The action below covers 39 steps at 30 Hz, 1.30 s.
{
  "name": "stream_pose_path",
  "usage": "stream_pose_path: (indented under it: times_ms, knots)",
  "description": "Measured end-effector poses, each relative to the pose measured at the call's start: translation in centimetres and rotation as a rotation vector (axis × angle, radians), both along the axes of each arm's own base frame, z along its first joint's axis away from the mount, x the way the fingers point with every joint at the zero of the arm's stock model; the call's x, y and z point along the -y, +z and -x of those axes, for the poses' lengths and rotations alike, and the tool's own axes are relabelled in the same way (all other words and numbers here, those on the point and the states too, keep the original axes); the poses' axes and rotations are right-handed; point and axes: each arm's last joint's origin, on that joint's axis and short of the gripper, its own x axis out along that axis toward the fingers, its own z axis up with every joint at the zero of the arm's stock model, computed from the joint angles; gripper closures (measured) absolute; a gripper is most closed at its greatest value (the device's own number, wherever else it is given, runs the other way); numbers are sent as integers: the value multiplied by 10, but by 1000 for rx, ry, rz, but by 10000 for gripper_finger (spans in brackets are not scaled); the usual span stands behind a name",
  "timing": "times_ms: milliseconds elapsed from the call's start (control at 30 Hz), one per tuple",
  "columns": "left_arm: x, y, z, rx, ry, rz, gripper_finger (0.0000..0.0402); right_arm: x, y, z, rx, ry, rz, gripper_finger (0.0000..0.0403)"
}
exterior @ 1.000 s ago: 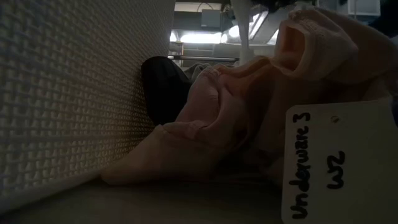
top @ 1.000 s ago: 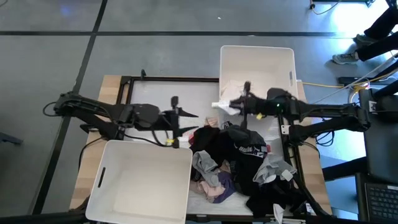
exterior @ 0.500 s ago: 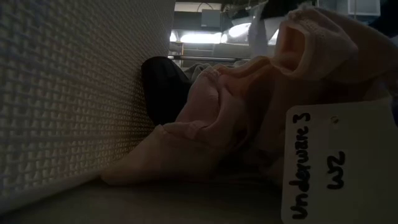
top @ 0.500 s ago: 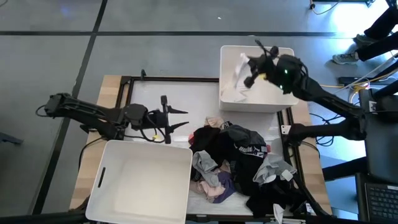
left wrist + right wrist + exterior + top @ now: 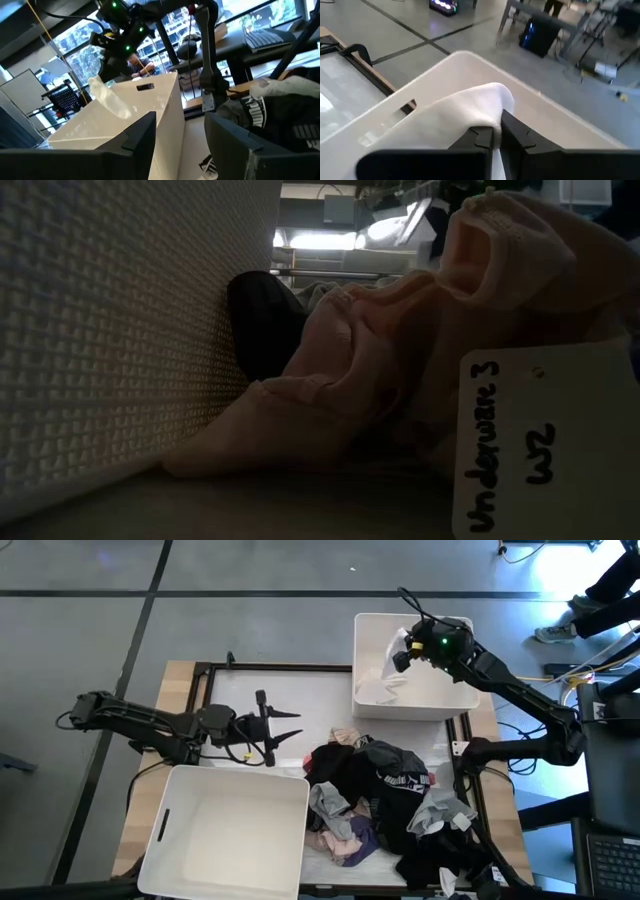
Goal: Sort clothes
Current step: Put the white sock into the top white laundry bin, then put the gray underwear into the top white laundry bin
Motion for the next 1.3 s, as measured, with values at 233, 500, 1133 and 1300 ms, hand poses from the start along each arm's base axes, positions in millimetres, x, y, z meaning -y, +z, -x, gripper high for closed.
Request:
stream_pose_path:
  times_ms: [233,500,1133,1300]
  knots:
    - [0,-4,0,-36,-2,15,243,-6,-5,8,-72,-37,-139,274]
    - [0,-4,0,-40,-1,-9,243,-21,28,22,-46,-13,-271,152]
    - [0,-9,0,-129,-5,-152,243,-108,24,-1,-135,290,-575,144]
    - [0,-11,0,-150,-6,-170,243,-146,17,-12,-164,331,-679,144]
